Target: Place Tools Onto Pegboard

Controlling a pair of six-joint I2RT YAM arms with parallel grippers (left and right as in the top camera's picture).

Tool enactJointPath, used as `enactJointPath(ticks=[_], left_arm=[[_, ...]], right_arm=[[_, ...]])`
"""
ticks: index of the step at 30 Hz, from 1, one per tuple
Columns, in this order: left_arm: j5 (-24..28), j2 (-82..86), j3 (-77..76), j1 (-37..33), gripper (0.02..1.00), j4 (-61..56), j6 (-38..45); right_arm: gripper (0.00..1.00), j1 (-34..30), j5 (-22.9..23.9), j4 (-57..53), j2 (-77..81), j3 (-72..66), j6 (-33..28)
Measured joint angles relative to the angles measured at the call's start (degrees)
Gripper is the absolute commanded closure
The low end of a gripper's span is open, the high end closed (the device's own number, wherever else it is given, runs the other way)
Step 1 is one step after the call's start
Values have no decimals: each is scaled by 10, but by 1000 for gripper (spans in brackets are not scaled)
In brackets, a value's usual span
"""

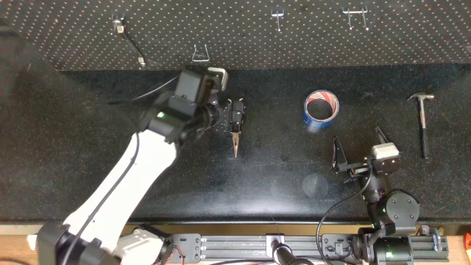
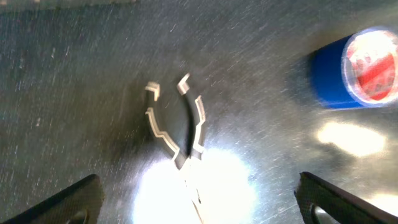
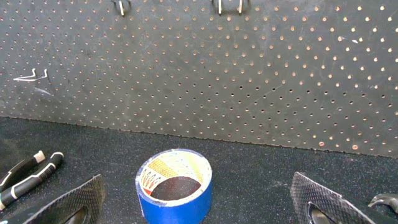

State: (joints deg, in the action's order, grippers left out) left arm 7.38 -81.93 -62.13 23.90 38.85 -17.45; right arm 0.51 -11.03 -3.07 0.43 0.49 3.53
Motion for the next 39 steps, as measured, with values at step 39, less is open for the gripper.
enactJointPath(ticks=[39], left_arm=[[-73, -318, -184, 30, 23, 78, -132]], right_arm=[[25, 0, 0, 0, 0, 0, 0]])
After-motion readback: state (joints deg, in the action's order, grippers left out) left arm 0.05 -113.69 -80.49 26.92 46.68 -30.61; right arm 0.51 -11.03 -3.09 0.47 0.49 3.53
